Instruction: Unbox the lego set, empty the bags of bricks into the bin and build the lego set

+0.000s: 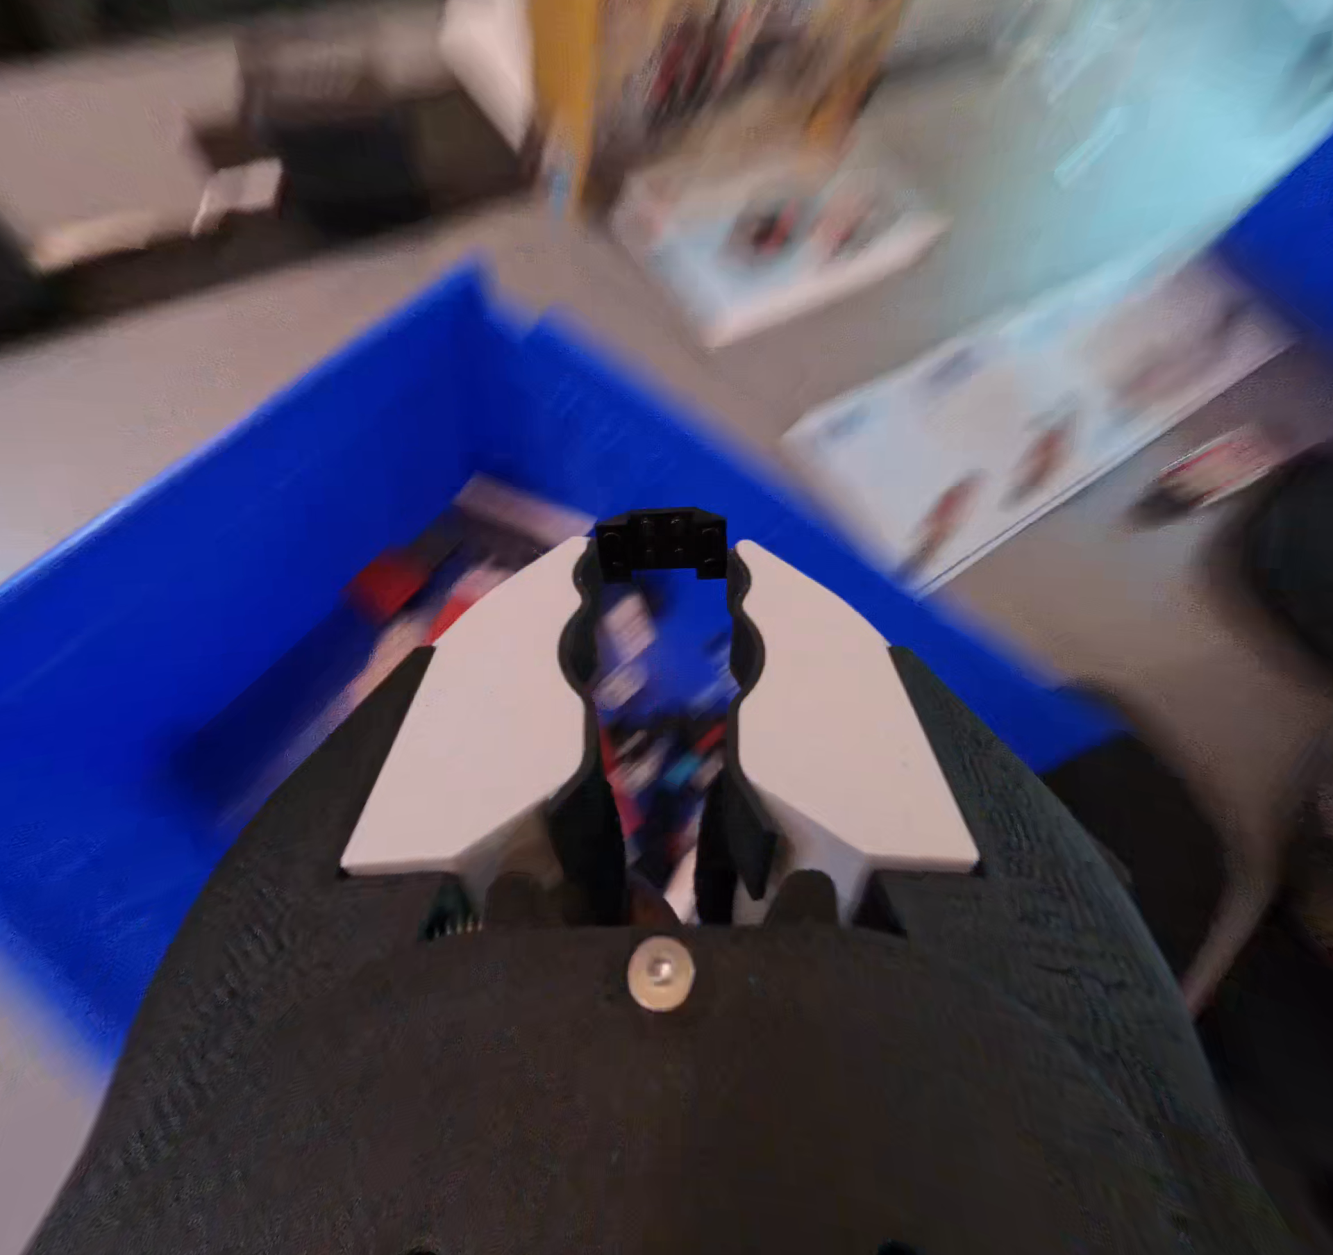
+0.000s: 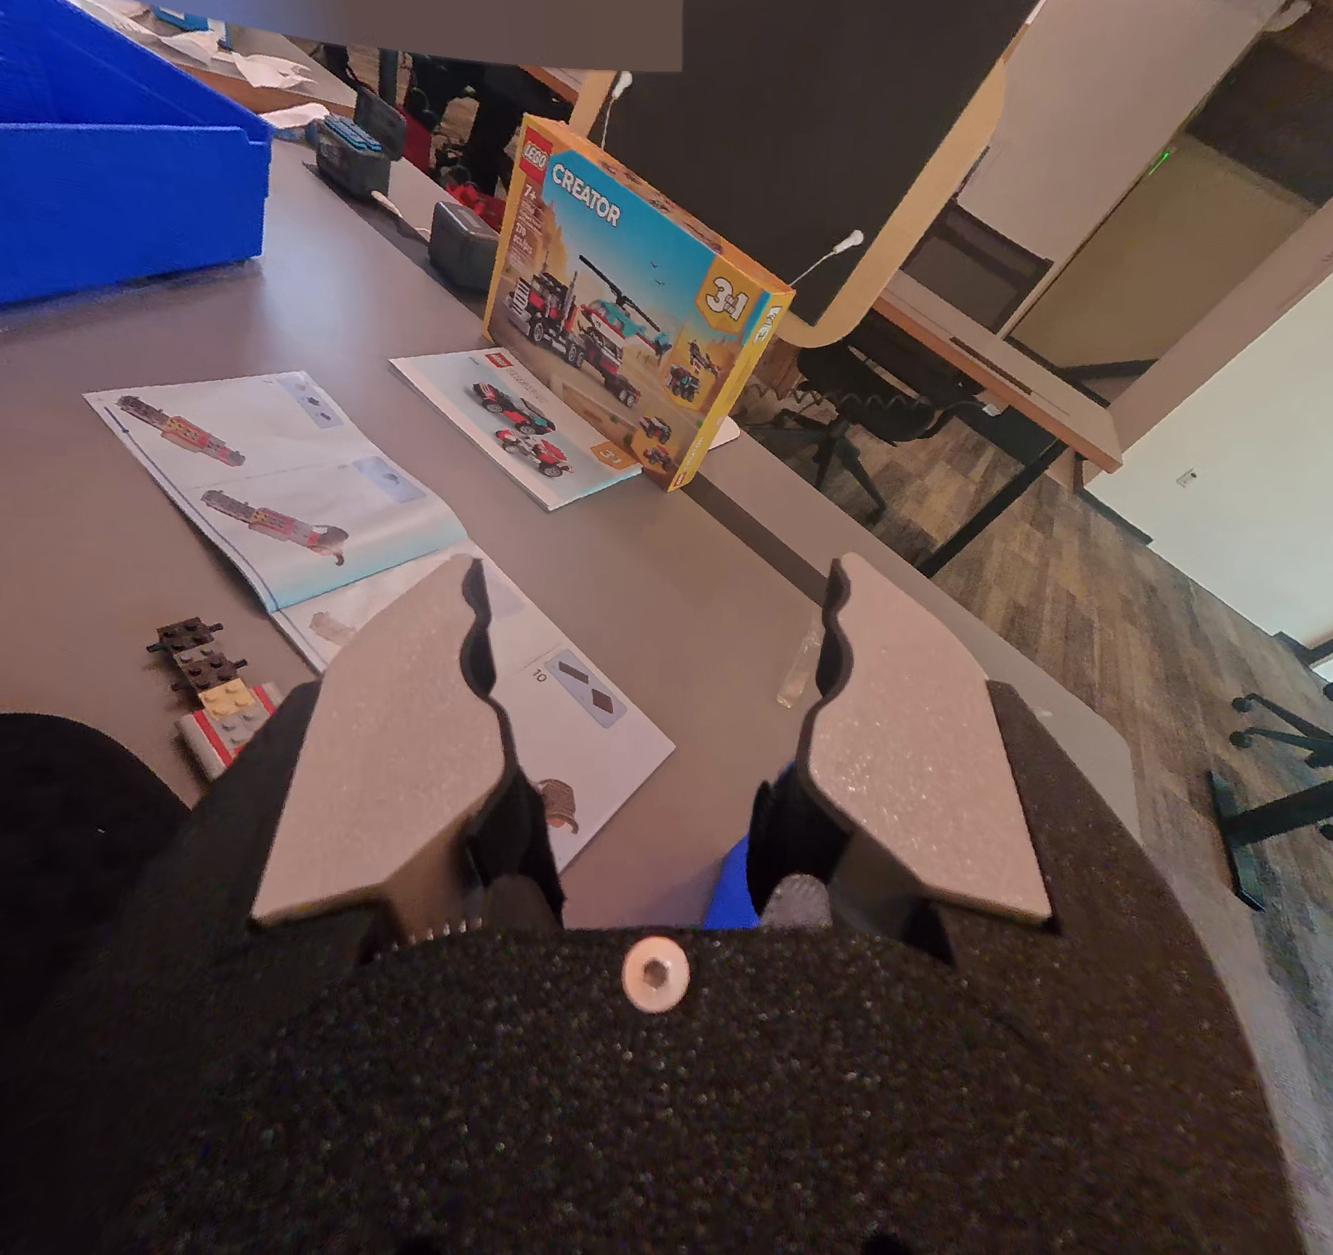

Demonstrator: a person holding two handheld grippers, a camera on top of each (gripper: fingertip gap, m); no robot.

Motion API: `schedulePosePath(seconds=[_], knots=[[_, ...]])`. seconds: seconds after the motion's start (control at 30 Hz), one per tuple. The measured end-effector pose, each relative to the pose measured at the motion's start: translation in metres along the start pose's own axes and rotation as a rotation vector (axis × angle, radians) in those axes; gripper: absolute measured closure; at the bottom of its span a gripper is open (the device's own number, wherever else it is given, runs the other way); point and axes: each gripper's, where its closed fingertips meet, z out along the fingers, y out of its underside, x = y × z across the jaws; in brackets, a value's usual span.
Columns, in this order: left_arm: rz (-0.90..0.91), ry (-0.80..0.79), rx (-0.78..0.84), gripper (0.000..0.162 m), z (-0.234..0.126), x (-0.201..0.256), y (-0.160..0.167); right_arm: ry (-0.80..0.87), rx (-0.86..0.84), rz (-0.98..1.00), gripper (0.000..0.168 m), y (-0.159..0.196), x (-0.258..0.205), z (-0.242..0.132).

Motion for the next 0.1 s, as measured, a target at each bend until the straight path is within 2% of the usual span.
schedulePosePath(seconds=[0.1], knots=[[-0.137,0.341,0.493,0.129,-0.031,0.078,-0.053,-0.047,0.047,0.006,0.08,-0.006,-0.012,0.008]])
